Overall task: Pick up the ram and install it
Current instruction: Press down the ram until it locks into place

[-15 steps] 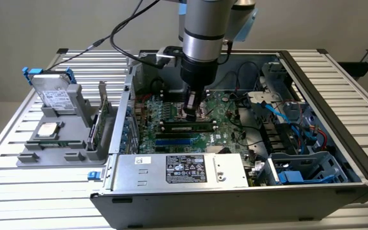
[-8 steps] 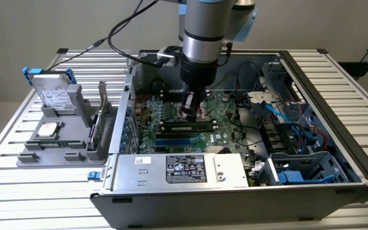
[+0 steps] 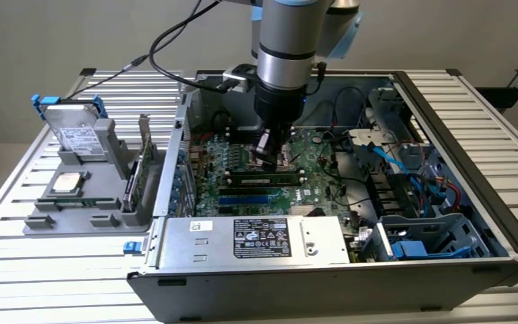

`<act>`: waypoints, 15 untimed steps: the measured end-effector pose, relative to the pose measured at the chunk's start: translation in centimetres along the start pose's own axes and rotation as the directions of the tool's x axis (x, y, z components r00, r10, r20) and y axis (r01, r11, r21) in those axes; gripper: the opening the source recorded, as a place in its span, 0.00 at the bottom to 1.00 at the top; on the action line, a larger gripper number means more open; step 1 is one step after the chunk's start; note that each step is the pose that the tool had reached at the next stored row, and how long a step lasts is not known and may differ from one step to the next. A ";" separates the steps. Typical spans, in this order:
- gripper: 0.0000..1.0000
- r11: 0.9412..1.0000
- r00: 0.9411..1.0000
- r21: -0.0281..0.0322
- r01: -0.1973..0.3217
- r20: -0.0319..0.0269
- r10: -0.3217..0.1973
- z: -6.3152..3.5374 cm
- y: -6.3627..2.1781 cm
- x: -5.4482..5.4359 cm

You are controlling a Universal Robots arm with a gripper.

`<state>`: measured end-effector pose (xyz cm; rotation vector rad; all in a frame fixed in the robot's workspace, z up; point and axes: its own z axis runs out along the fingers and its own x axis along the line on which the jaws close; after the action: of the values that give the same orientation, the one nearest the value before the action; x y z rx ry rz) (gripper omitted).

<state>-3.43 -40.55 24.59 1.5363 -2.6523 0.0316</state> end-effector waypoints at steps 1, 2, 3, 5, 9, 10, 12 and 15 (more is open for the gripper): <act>0.10 1.000 1.000 0.000 -0.013 0.001 0.013 0.02 0.00 0.0; 0.10 1.000 1.000 0.000 -0.026 0.002 0.026 0.04 0.00 0.0; 0.10 0.999 0.999 0.000 -0.040 0.002 0.040 0.06 0.00 0.0; 0.10 0.998 0.998 -0.001 -0.065 0.004 0.065 0.09 0.00 0.0; 0.10 0.993 0.993 -0.002 -0.116 0.007 0.116 0.15 0.00 0.0; 0.10 0.992 0.992 -0.002 -0.128 0.007 0.128 0.17 0.00 0.0; 0.10 0.988 0.988 -0.003 -0.154 0.009 0.154 0.20 0.00 0.0; 0.10 0.981 0.981 -0.003 -0.192 0.011 0.192 0.25 -0.01 0.0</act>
<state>-3.43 -40.55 24.35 1.2771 -2.7983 0.0312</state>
